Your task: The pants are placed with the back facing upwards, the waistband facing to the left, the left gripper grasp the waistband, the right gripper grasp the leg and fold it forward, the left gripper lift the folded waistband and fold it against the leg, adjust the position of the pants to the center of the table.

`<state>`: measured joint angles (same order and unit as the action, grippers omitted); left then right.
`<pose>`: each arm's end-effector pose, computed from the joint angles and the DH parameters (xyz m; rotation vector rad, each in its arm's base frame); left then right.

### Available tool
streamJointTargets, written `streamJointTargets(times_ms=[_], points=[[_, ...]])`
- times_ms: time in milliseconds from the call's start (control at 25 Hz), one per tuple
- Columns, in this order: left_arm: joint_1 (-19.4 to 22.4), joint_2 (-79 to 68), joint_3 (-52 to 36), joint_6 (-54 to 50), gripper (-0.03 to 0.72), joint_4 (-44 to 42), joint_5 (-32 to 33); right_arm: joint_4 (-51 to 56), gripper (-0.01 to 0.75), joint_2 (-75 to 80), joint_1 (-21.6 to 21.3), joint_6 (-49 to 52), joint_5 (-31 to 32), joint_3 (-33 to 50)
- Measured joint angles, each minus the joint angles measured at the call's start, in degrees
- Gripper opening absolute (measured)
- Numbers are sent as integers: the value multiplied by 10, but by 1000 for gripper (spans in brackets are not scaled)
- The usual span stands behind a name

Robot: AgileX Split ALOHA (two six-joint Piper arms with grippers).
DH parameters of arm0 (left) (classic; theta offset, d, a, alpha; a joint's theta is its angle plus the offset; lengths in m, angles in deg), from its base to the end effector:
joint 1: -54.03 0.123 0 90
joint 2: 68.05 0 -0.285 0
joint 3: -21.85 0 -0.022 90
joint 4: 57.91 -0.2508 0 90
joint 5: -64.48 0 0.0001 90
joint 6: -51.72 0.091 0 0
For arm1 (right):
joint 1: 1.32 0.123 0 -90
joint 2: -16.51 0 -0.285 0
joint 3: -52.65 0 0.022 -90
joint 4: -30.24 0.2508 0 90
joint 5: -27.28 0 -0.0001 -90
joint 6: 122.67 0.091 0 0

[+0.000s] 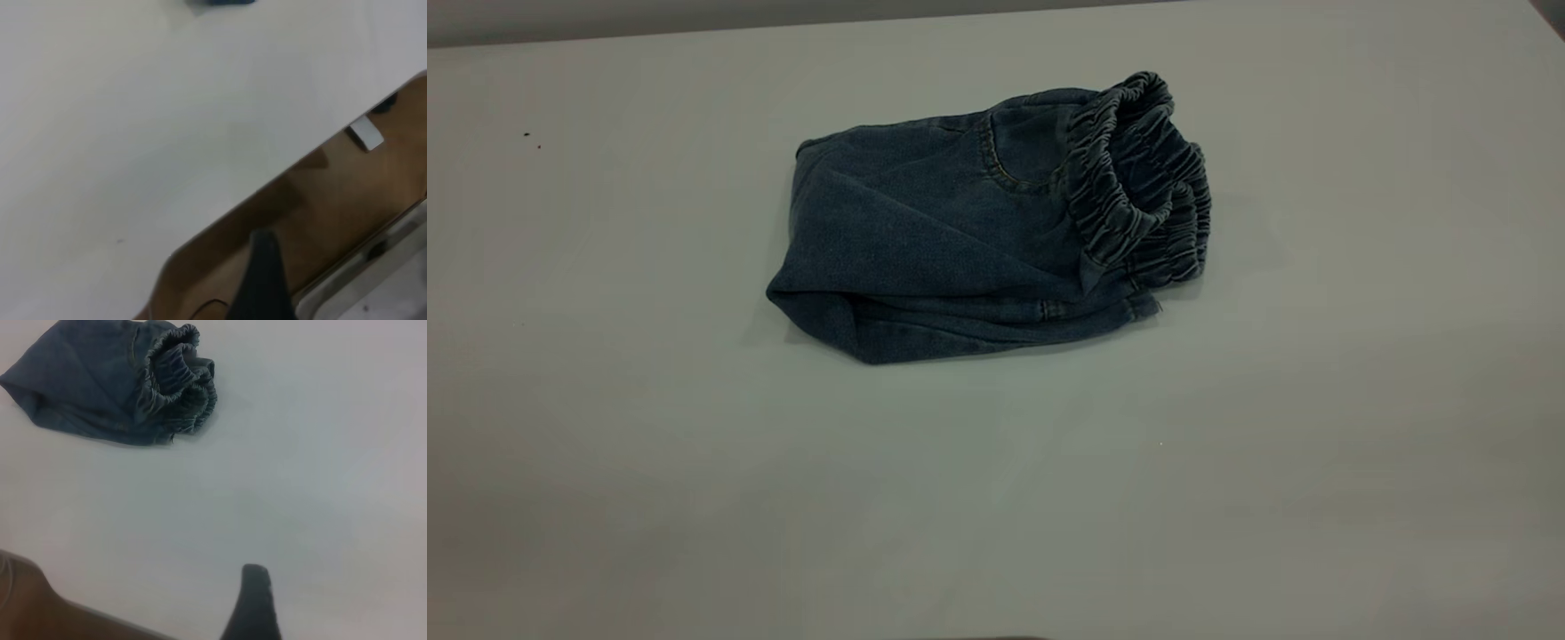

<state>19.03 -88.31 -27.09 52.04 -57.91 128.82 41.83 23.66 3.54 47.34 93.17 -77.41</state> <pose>0.0206 -0.0144 0.2686 0.7130 2.2396 -0.3007 -0.0102 0.0159 0.2650 -0.2945 2.1136 0.1936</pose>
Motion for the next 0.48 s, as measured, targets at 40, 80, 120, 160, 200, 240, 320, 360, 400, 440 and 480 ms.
streamJointTargets(times_ms=[40,80,120,160,200,240,320,360,400,440,480], points=[[0,0,0,2,549,0,0,0,514,0,0,0,0,0],[0,0,0,4,549,0,0,0,514,0,0,0,0,0],[0,0,0,5,549,0,0,0,514,0,0,0,0,0],[0,0,0,5,549,0,-1,0,514,0,0,0,0,0],[0,0,0,5,549,0,-1,0,514,0,0,0,0,0],[0,0,0,6,549,0,-1,0,514,0,0,0,0,0],[0,0,0,6,549,0,-1,0,514,0,0,0,0,0],[0,0,0,6,549,0,-1,0,514,0,0,0,0,0],[0,0,0,6,549,0,-1,0,514,0,0,0,0,0],[0,0,0,6,549,0,-1,0,514,0,0,0,0,0],[0,0,0,6,549,0,-2,0,514,0,0,0,0,0]])
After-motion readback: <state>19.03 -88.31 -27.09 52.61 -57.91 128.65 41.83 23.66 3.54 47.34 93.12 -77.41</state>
